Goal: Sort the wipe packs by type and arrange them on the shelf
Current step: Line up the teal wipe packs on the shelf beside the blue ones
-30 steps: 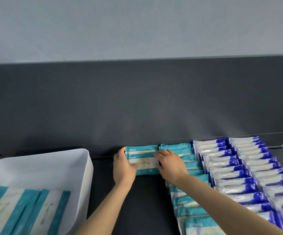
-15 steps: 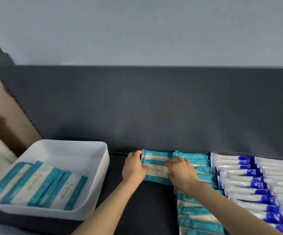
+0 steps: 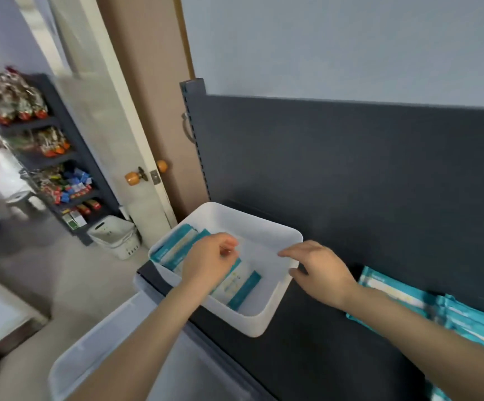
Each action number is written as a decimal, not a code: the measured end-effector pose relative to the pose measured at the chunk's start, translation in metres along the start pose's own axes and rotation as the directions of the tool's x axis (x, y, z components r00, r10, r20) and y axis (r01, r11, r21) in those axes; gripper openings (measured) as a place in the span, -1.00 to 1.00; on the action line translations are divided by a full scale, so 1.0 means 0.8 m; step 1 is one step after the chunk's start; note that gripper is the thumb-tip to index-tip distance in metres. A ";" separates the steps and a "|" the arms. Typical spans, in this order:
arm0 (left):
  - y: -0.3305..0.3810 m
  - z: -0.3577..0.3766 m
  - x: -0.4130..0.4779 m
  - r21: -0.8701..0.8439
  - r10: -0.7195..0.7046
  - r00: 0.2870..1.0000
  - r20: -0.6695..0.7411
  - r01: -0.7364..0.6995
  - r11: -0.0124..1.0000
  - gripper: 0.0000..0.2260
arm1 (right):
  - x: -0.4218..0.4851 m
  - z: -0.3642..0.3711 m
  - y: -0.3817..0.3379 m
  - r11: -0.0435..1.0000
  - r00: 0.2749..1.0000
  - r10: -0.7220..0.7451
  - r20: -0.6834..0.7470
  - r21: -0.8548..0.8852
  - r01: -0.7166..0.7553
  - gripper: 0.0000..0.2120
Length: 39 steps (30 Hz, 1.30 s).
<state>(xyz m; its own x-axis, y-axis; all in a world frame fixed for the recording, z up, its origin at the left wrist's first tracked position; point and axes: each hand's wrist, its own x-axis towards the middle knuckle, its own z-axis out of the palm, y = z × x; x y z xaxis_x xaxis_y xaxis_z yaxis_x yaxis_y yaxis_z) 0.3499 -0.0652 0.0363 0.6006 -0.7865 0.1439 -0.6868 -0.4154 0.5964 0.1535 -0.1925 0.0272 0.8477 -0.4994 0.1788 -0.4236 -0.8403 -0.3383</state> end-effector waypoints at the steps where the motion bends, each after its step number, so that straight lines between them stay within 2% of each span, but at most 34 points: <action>1: -0.017 -0.011 0.003 0.009 -0.028 0.999 -0.021 0.029 1.000 -0.85 | 0.012 0.007 -0.011 0.999 0.999 -0.033 0.034 0.001 0.033 -0.60; 7: -0.085 -0.050 0.031 0.204 -0.127 0.989 -0.076 0.140 0.969 -0.68 | 0.076 0.051 -0.063 0.983 0.936 -0.136 0.325 -0.070 0.167 -0.55; 13: -0.104 -0.042 0.054 0.416 -0.202 0.979 0.024 0.174 0.893 -0.49 | 0.118 0.090 -0.091 0.937 0.854 -0.183 0.487 -0.177 0.302 -0.45; 18: -0.108 -0.026 0.065 0.526 -0.203 0.977 0.064 0.140 0.839 -0.47 | 0.131 0.115 -0.091 0.908 0.842 -0.256 0.474 -0.180 0.377 -0.33; 22: -0.112 -0.017 0.067 0.450 -0.229 0.965 0.129 0.149 0.880 -0.46 | 0.134 0.120 -0.090 0.892 0.844 -0.300 0.444 -0.183 0.413 -0.33; 27: -0.118 -0.049 0.073 0.428 -0.213 0.974 -0.070 0.223 0.876 -0.67 | 0.146 0.129 -0.083 0.848 0.818 -0.363 0.446 -0.206 0.488 -0.27; 31: -0.122 -0.059 0.075 0.518 -0.249 0.968 -0.038 0.233 0.823 -0.59 | 0.152 0.137 -0.085 0.808 0.808 -0.398 0.434 -0.251 0.533 -0.30; 34: -0.121 -0.055 0.074 0.558 -0.270 0.963 -0.011 0.230 0.797 -0.57 | 0.152 0.134 -0.084 0.812 0.824 -0.367 0.432 -0.283 0.510 -0.34; 37: -0.114 -0.049 0.073 0.605 -0.225 0.974 -0.030 0.197 0.771 -0.61 | 0.151 0.127 -0.082 0.820 0.848 -0.320 0.422 -0.324 0.471 -0.43; 39: -0.110 -0.043 0.070 0.570 -0.203 0.978 -0.046 0.193 0.799 -0.58 | 0.147 0.124 -0.081 0.829 0.860 -0.302 0.412 -0.332 0.450 -0.54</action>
<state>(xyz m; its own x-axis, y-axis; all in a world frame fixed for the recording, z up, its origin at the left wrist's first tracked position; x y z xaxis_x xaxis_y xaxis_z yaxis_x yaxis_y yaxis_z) 0.4576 -0.0571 0.0189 0.7457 -0.6639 0.0561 -0.6662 -0.7438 0.0539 0.3124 -0.1759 -0.0217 0.9882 -0.0888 -0.1249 -0.0755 -0.9914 0.1071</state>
